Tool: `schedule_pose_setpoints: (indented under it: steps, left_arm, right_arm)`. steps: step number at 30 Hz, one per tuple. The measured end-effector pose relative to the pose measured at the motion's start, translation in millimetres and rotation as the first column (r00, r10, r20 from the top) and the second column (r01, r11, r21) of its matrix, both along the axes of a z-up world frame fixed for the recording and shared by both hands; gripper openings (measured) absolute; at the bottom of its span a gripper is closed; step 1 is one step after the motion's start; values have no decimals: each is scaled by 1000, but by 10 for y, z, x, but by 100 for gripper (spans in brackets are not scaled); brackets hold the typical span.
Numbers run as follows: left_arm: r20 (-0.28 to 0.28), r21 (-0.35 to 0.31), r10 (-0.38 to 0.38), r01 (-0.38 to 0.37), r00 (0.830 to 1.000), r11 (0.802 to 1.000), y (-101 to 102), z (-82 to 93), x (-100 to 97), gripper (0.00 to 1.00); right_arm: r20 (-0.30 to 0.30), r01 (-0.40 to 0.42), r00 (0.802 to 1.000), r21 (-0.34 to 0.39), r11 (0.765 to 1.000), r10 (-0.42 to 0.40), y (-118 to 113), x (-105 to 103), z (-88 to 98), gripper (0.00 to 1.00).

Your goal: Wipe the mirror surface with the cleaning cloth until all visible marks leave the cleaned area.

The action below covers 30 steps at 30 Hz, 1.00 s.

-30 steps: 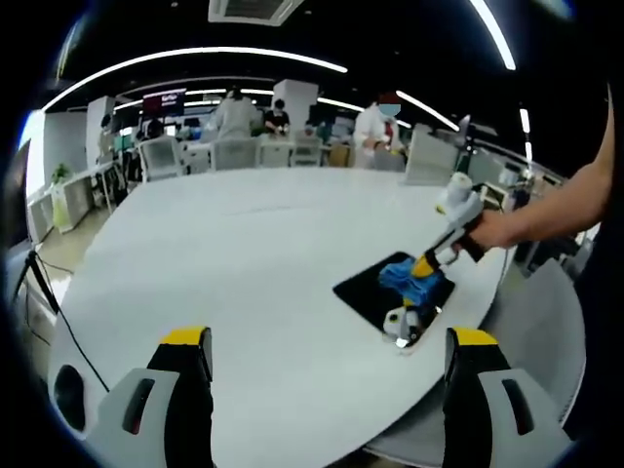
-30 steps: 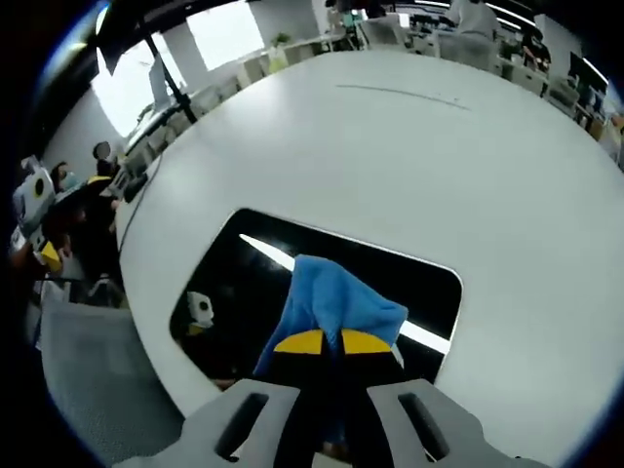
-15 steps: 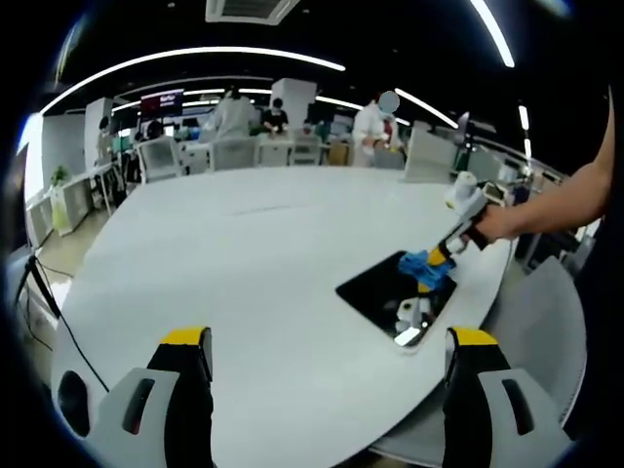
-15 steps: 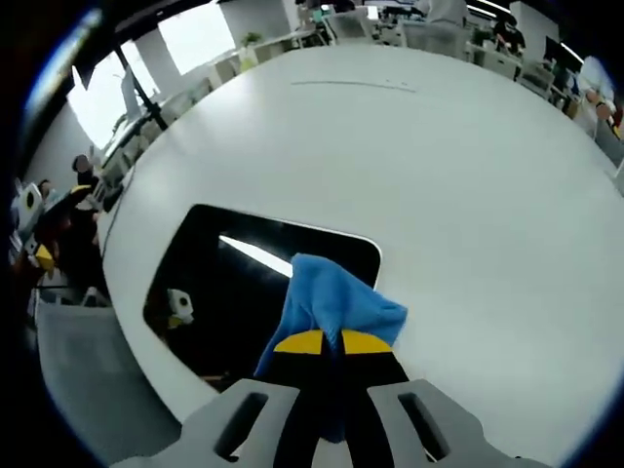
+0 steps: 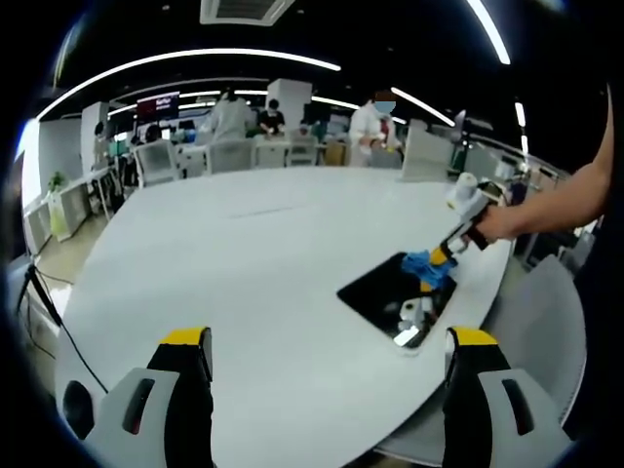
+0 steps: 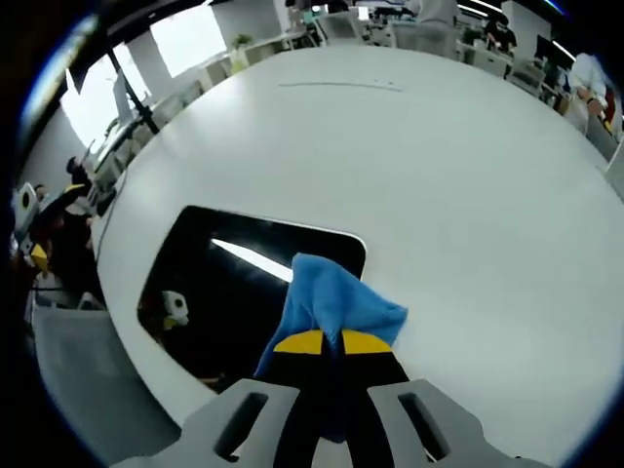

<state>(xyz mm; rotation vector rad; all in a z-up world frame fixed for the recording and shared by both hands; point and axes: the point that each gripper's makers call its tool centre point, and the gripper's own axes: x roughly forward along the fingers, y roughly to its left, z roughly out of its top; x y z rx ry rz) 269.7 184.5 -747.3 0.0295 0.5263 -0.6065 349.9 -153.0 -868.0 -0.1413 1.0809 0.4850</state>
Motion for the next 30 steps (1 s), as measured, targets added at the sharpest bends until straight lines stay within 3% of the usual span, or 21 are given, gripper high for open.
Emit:
schedule_pose_setpoints:
  steps: [6,11,13,21,30]
  left_arm:
    - [-2,0,-2,2,1000,1000,-21,-11,2,100]
    - [-6,-1,-3,3,1000,1000,-43,-30,-15,100]
    - [24,-20,-2,3,1000,1000,-50,1,-13,100]
    - [16,-7,-4,4,1000,1000,-40,-63,-29,100]
    - [17,13,-27,27,999,1000,-92,-88,-32,100]
  right_arm:
    - [6,4,1000,-8,1000,-4,3,-16,-5,0]
    - [-19,7,1000,-7,1000,-7,-11,-189,-6,0]
    - [-21,8,1000,-2,1000,-8,-15,-247,-6,0]
    - [-42,31,999,8,1000,-30,-43,-505,-5,0]
    - [-54,55,997,12,998,-54,-35,-512,-8,0]
